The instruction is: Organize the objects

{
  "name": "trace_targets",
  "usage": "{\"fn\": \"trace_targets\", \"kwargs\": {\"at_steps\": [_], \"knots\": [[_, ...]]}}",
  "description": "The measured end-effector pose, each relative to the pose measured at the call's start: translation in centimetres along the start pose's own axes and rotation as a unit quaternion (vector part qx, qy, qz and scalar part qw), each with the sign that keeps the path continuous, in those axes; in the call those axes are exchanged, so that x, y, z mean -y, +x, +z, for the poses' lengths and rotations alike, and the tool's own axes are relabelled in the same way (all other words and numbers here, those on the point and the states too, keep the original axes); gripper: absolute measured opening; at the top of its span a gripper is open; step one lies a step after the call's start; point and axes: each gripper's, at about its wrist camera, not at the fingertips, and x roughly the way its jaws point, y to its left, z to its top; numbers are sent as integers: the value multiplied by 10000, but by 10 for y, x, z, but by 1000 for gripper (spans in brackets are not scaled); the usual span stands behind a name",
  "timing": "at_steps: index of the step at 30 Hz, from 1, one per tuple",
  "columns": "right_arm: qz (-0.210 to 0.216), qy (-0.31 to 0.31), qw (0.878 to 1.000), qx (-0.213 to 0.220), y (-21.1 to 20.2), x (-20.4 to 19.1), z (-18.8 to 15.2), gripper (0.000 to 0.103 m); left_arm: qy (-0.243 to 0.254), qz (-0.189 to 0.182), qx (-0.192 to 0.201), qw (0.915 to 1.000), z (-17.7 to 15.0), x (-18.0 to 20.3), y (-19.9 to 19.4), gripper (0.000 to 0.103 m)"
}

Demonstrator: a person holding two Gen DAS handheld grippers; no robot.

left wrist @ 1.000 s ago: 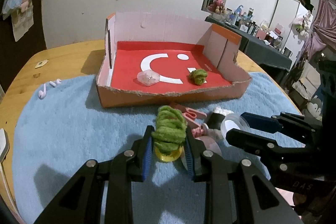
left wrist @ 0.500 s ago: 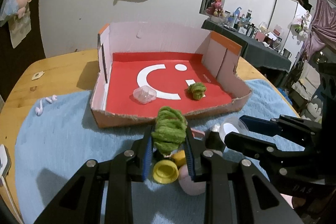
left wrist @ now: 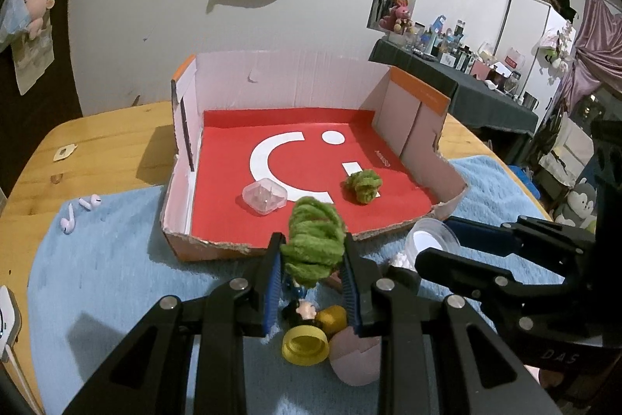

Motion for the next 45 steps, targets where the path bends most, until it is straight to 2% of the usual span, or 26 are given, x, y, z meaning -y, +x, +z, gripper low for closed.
{"fn": "trace_targets", "kwargs": {"at_steps": [20, 36, 45], "knots": [[15, 6, 10000, 5, 5, 4, 10, 39, -77, -7, -20, 10000, 15, -8, 16, 29], [-18, 142, 9999, 12, 26, 19, 25, 39, 36, -91, -42, 9999, 32, -5, 31, 29], [38, 227, 9996, -135, 43, 31, 31, 39, 26, -59, -286, 9996, 36, -6, 52, 29]]}}
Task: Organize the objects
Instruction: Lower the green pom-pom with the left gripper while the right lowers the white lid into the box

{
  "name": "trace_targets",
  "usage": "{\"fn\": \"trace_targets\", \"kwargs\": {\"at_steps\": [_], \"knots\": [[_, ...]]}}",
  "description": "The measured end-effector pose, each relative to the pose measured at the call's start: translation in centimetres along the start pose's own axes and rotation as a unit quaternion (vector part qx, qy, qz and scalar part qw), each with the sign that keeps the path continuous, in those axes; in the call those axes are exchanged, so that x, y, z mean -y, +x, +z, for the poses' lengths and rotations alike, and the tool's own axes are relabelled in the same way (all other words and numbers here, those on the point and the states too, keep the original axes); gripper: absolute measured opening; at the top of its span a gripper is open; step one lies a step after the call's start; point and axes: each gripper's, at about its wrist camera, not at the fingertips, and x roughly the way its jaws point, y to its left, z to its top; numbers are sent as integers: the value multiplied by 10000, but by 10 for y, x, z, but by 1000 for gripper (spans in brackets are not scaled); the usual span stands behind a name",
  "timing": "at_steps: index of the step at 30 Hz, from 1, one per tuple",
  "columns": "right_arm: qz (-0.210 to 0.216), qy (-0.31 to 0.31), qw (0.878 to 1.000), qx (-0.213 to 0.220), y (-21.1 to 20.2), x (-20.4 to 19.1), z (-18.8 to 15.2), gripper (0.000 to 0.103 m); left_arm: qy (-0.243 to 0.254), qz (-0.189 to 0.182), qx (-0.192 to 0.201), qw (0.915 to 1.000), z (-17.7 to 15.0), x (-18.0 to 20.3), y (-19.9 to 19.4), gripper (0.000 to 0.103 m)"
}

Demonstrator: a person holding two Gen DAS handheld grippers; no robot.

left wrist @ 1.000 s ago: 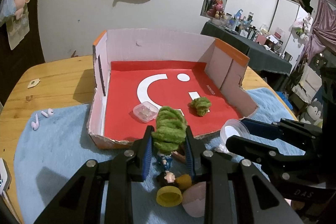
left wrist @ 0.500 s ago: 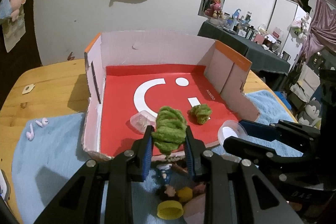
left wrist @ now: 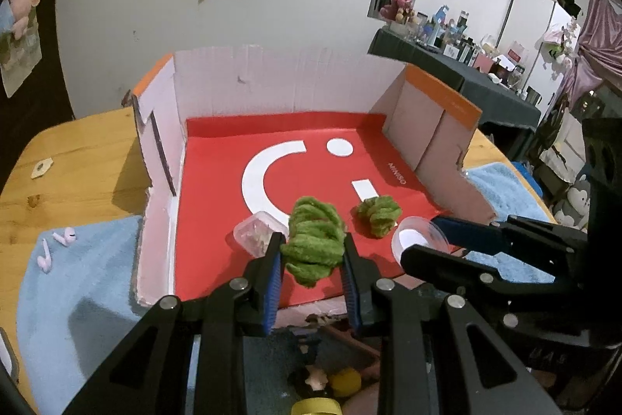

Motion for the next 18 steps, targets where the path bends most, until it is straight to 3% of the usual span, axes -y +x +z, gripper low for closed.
{"fn": "trace_targets", "kwargs": {"at_steps": [18], "knots": [[308, 106, 9984, -466, 25, 4, 10, 39, -127, 39, -592, 9982, -5, -15, 29, 29]]}}
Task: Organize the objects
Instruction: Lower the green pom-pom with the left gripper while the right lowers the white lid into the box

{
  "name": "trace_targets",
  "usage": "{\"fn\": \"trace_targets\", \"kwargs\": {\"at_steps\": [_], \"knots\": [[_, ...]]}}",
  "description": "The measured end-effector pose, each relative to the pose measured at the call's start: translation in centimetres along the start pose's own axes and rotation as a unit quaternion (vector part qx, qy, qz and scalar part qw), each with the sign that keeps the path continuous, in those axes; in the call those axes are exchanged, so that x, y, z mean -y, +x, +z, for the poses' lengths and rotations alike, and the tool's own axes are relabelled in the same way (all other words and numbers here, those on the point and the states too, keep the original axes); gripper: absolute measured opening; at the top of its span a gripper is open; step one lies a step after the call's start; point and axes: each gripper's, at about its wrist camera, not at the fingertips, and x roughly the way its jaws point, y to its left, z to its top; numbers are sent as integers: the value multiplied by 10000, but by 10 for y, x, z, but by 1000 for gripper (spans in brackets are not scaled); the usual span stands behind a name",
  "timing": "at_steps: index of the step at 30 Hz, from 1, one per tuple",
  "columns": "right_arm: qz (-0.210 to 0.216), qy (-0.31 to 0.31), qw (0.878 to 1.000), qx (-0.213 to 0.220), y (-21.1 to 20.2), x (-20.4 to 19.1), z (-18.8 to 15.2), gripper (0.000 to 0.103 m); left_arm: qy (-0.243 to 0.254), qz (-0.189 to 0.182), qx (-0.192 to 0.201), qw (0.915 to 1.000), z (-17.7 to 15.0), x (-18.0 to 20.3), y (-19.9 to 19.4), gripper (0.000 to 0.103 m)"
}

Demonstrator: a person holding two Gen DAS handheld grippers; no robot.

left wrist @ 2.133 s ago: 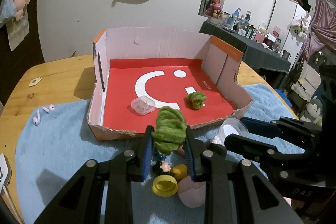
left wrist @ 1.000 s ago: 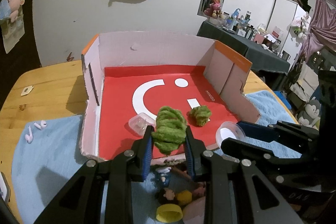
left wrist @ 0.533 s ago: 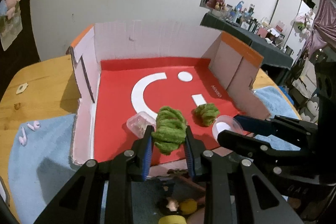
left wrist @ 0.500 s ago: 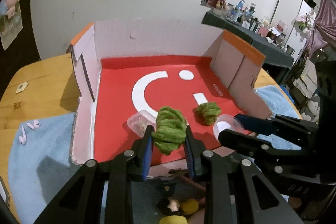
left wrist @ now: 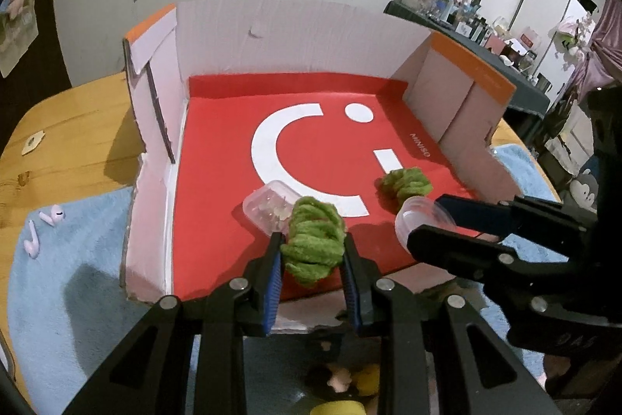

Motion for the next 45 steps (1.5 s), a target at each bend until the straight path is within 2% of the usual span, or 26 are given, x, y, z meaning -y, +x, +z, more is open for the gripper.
{"fn": "trace_targets", "kwargs": {"at_steps": [4, 14, 20, 24, 34, 45], "knots": [[103, 41, 9998, -188, 7, 3, 5, 39, 60, 44, -37, 10000, 2, 0, 2, 29], [-20, -6, 9989, -467, 20, 7, 11, 39, 160, 179, -168, 9996, 12, 0, 8, 29], [-416, -28, 9981, -450, 20, 16, 12, 39, 349, 153, -287, 9989, 17, 8, 17, 29], [-418, 23, 9982, -419, 23, 20, 11, 39, 264, 7, -376, 9989, 19, 8, 29, 29], [-916, -119, 9953, -281, 31, 23, 12, 39, 17, 355, -178, 9992, 29, -11, 38, 29], [-882, -116, 9957, -241, 36, 26, 10, 40, -98, 357, -40, 9993, 25, -18, 39, 29]]}}
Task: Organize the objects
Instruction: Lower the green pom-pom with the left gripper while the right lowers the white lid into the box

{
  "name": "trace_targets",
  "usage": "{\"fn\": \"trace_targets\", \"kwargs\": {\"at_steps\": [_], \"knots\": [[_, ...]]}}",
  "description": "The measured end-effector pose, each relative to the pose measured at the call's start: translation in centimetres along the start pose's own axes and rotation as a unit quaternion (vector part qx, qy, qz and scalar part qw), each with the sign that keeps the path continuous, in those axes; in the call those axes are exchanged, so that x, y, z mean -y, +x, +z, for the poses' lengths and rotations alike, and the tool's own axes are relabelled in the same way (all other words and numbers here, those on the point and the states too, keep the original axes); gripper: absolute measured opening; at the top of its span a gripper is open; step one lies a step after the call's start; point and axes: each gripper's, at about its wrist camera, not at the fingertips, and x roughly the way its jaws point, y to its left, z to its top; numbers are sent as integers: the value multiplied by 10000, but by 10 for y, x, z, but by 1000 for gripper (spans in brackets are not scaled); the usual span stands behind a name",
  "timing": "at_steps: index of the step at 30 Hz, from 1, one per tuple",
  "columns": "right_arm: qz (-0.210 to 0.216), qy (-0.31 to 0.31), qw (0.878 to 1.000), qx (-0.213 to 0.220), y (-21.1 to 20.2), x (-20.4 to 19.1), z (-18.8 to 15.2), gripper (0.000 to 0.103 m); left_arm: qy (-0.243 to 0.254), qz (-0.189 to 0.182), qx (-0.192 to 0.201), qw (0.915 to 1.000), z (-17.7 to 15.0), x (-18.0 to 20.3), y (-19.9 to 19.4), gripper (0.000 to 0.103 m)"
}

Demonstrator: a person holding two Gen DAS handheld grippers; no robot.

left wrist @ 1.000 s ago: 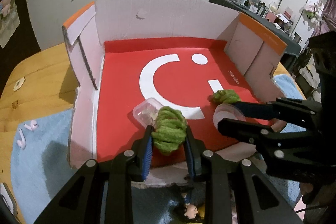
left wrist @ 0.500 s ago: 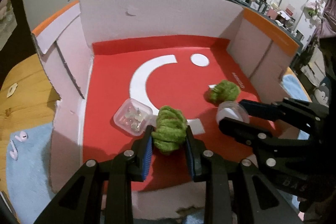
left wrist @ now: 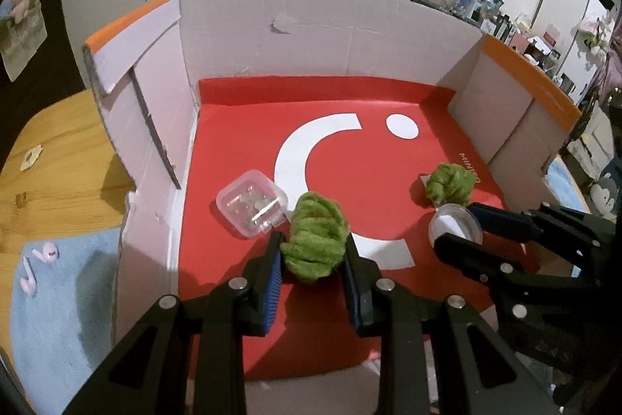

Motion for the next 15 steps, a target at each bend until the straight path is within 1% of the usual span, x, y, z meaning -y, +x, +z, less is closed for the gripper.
{"fn": "trace_targets", "kwargs": {"at_steps": [3, 10, 15], "knots": [[0, -32, 10000, 19, 0, 0, -1, 40, -154, -72, 19, 9999, -7, -4, -5, 29], [68, -76, 9999, -6, 0, 2, -2, 40, -95, 17, 4, 10000, -20, 3, -13, 29], [78, -69, 9999, -19, -1, 6, -1, 40, -164, -1, -57, 9998, -16, 5, -12, 29]]}}
